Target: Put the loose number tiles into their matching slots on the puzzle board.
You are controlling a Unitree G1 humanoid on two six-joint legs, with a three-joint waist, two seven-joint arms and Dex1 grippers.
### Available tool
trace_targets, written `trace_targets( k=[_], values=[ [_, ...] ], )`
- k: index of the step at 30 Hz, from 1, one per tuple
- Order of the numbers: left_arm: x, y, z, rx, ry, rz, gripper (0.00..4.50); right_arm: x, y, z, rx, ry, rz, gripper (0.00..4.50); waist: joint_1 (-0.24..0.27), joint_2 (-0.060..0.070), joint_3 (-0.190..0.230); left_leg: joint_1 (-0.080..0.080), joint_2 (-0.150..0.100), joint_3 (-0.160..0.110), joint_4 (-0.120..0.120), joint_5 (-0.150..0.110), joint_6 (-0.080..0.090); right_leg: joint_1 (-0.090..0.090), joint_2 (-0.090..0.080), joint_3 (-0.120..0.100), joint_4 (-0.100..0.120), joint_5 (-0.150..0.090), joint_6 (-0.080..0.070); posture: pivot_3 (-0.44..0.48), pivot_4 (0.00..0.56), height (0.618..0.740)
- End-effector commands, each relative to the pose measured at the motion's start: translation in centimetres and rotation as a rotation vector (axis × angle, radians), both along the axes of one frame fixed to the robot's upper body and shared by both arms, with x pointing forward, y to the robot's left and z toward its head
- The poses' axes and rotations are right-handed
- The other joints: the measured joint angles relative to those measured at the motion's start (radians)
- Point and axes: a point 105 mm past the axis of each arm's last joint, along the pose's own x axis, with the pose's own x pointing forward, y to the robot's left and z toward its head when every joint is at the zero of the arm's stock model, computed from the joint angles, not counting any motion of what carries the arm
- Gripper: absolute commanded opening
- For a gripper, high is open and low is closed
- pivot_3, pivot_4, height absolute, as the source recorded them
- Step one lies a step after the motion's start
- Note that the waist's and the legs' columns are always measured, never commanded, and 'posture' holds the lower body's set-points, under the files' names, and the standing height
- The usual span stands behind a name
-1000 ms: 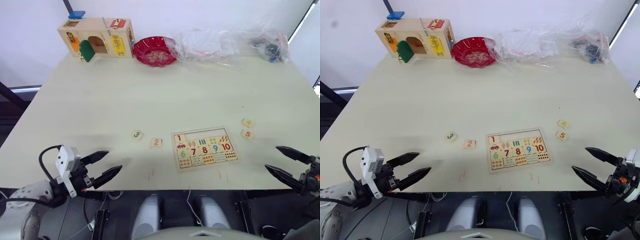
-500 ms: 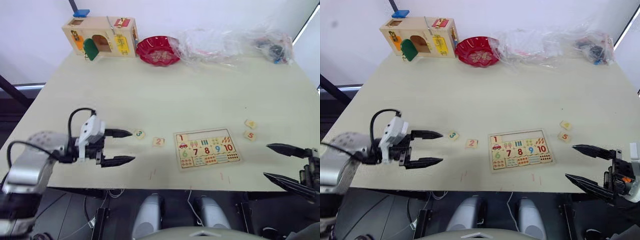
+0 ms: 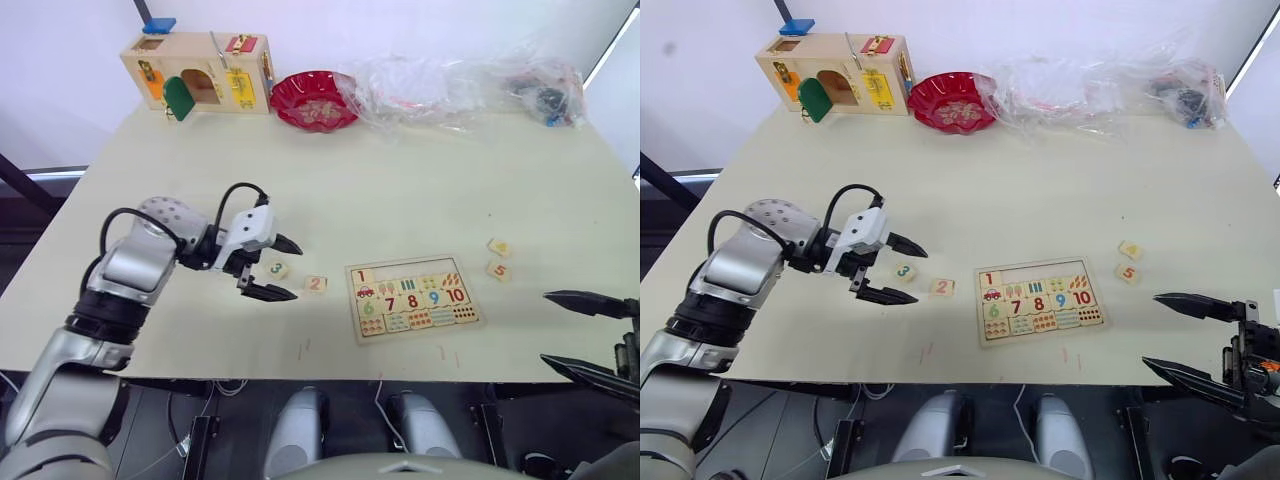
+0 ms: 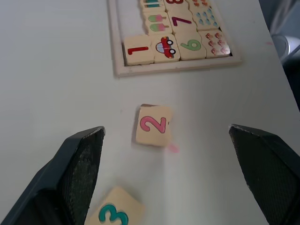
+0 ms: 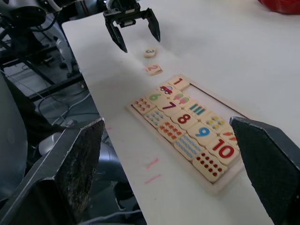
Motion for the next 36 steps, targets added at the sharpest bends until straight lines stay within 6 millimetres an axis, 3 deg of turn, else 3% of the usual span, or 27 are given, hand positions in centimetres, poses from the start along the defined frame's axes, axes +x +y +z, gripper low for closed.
trace_targets(
  k=[1, 2, 12, 32, 33, 36],
  values=[
    [0.0, -0.7, 0.0, 0.039, -0.022, -0.065, 3.67, 0.1, 0.0, 0.8, -0.025, -0.044, 0.010, 4.50, 0.000, 0.000, 0.000, 0.000, 0.000, 0.000, 0.000, 0.000, 0.000, 0.000, 0.000, 0.000, 0.000, 0.000, 0.000, 0.000, 0.150, 0.740],
    [0.0, -1.0, -0.1, 0.044, -0.033, -0.077, 3.22, 0.1, 0.0, 0.7, -0.026, -0.043, 0.011, 4.50, 0.000, 0.000, 0.000, 0.000, 0.000, 0.000, 0.000, 0.000, 0.000, 0.000, 0.000, 0.000, 0.000, 0.000, 0.000, 0.000, 0.150, 0.740],
    [0.8, -2.0, -1.4, 0.064, -0.075, -0.081, 3.22, -0.1, 0.0, 0.3, -0.025, -0.046, -0.003, 4.50, 0.003, 0.000, 0.000, -0.001, 0.000, -0.001, 0.000, 0.000, 0.000, 0.000, 0.000, 0.000, 0.000, 0.000, 0.000, 0.000, 0.150, 0.740],
    [1.9, -1.5, -2.8, 0.098, -0.098, -0.087, 3.22, -0.1, 0.3, 0.0, -0.019, -0.057, -0.026, 4.50, 0.003, 0.000, 0.000, -0.001, 0.000, -0.002, 0.000, 0.000, 0.000, 0.000, 0.000, 0.000, 0.001, 0.000, 0.000, 0.000, 0.150, 0.740],
    [1.9, -1.4, -2.8, 0.098, -0.098, -0.087, 2.79, -0.1, 0.4, 0.0, -0.019, -0.058, -0.026, 4.50, 0.003, 0.000, 0.000, -0.001, 0.000, -0.002, 0.000, 0.000, 0.000, 0.000, 0.000, 0.000, 0.001, 0.000, 0.000, 0.000, 0.150, 0.740],
    [1.9, -1.4, -3.0, 0.097, -0.106, -0.084, 2.42, -0.1, 0.5, 0.0, -0.018, -0.059, -0.028, 4.50, 0.003, 0.000, 0.000, -0.001, 0.000, -0.002, 0.000, 0.000, 0.000, 0.000, 0.000, -0.001, 0.001, 0.000, 0.000, 0.000, 0.150, 0.740]
  ],
)
